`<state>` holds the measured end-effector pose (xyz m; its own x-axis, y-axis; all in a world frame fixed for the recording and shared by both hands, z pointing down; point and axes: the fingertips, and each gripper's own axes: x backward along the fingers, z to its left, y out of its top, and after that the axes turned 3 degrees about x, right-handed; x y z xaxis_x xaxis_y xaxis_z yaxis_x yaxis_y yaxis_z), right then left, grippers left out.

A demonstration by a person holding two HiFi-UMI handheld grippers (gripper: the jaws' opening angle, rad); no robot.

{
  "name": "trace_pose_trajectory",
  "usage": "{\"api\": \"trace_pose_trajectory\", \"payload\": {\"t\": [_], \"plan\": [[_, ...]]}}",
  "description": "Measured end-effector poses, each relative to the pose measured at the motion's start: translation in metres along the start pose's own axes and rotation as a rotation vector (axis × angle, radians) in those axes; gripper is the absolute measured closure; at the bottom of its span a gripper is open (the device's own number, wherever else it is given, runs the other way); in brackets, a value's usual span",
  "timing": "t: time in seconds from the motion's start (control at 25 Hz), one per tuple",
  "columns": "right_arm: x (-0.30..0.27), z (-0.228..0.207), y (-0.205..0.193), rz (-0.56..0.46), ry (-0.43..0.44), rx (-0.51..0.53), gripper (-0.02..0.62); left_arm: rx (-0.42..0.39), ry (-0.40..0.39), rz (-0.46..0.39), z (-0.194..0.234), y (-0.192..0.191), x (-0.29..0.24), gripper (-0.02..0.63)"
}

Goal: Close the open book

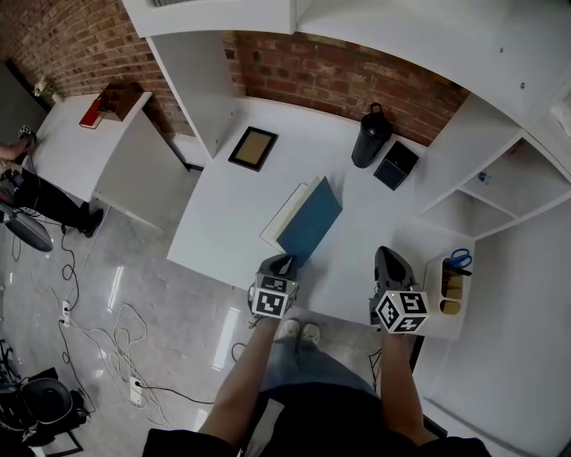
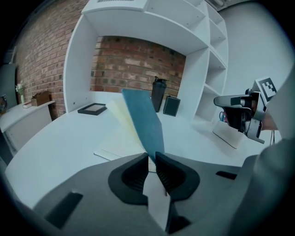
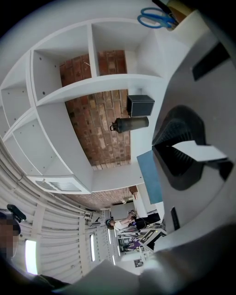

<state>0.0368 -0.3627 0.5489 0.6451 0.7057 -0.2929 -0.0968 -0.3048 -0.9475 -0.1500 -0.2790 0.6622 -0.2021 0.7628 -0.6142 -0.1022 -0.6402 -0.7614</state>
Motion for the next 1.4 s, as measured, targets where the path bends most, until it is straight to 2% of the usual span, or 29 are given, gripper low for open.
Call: {"api": "trace_pose_trajectory", "payload": {"t": [0.36,0.68,1.12,1.4], "plan": [[-0.021,0.003,-0.002,0.015,0.025,0.002,0.595,-0.021,0.129,0.098,0.024,-0.013,-0.012,0.488],[-0.023,0.002,-0.002,0.014,0.019,-0.007,0.595,-0.003,0.137,0.146,0.029,-0.021,-0.015,0.478],[-0.009,0.002,0.006,-0.023,-0.001,-0.021,0.595,-0.022,0.103,0.109,0.029,-0.018,0.011,0.463],[0.001,0.01,0.019,-0.07,-0.005,-0.026,0.595,-0.141,0.109,-0.062,0.019,0.034,0.045,0.469]]}}
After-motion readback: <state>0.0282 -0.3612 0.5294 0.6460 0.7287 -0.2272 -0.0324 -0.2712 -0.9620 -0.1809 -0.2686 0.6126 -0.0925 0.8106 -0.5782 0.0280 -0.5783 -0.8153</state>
